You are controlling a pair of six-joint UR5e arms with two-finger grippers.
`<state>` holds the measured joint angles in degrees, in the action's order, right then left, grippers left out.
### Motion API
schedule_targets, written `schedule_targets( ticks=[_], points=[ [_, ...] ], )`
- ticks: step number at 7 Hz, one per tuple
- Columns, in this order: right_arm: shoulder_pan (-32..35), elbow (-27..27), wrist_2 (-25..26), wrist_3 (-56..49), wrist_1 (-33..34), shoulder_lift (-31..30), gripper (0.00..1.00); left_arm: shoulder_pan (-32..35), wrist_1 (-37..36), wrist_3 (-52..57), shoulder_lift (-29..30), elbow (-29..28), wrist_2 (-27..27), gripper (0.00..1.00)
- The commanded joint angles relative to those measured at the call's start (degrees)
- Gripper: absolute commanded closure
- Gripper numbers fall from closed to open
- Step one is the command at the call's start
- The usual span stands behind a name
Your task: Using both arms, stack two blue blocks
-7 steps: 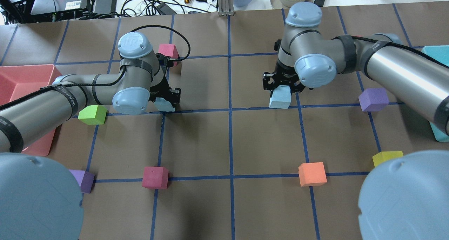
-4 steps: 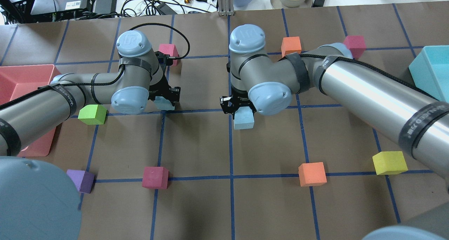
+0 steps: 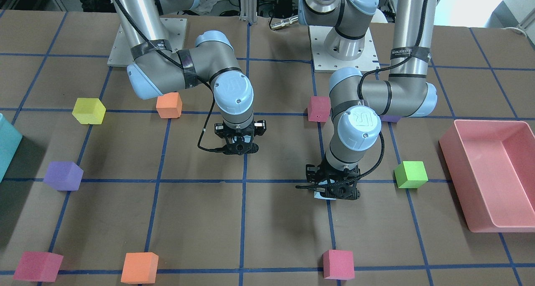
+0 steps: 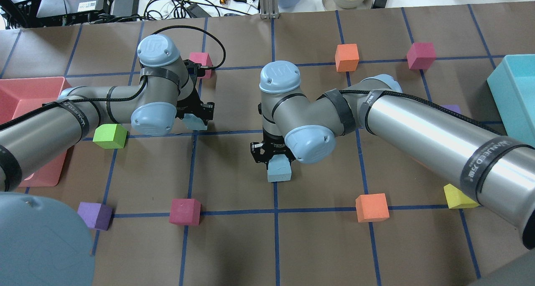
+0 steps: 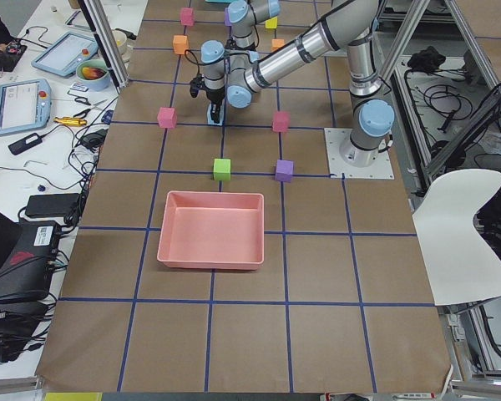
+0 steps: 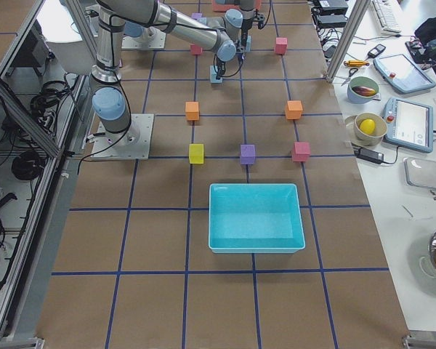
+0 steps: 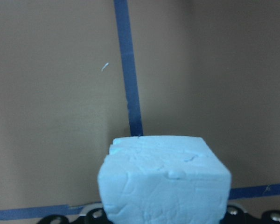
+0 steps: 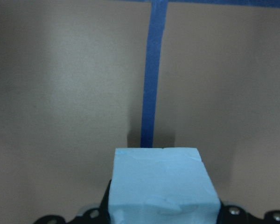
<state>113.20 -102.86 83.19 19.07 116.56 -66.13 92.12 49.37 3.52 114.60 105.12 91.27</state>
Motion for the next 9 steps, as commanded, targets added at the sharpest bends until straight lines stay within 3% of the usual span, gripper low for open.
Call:
schedule_targets(
  ticks=[1, 2, 3, 6, 7, 8, 9],
  points=[
    [0.18, -0.06, -2.49, 1.14, 2.26, 0.30, 0.98, 0.25, 1.16, -0.09, -1.38, -0.09, -0.13, 1.00],
    [0.18, -0.15, -2.60, 1.23, 2.36, 0.82, 0.96, 0.86, 1.86, -0.35, -2.52, -0.36, -0.13, 1.00],
    [0.09, -0.24, -2.68, 1.32, 2.36, 1.09, 0.74, 0.78, 2.48, -0.35, -3.32, -0.18, -0.13, 1.00],
    [0.00, -0.24, -1.63, 2.98, 2.44, 1.00, 0.45, 0.78, 6.17, -0.35, -6.31, -0.27, -0.13, 1.00],
    [0.00, -0.33, -1.54, 3.17, 2.44, 1.09, 0.20, 0.69, 6.44, -0.35, -6.49, -0.18, -0.13, 1.00],
    [-0.09, -0.15, -1.54, 4.30, 2.27, 0.92, 0.00, 0.77, 6.53, -0.44, -6.75, -0.18, -0.22, 1.00],
    [-0.09, -0.06, -1.54, 4.40, 2.27, 0.83, 0.00, 1.21, 7.31, -1.66, -7.10, -0.18, -0.22, 1.00]
  ],
)
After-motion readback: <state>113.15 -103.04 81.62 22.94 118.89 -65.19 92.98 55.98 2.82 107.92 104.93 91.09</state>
